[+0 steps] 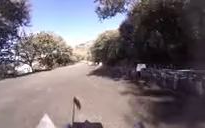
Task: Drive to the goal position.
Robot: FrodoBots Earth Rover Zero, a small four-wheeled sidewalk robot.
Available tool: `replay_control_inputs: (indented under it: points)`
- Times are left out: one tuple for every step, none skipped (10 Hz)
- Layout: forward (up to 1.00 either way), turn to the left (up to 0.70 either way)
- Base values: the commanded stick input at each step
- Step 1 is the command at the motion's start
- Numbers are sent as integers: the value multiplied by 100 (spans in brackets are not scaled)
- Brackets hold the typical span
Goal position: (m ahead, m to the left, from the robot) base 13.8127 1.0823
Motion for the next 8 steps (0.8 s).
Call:
replay_control_inputs:
  points:
    - [50, 0]
    - [50, 0]
    - [50, 0]
    - [50, 0]
    - [50, 0]
    - [50, 0]
    - [50, 0]
    - [50, 0]
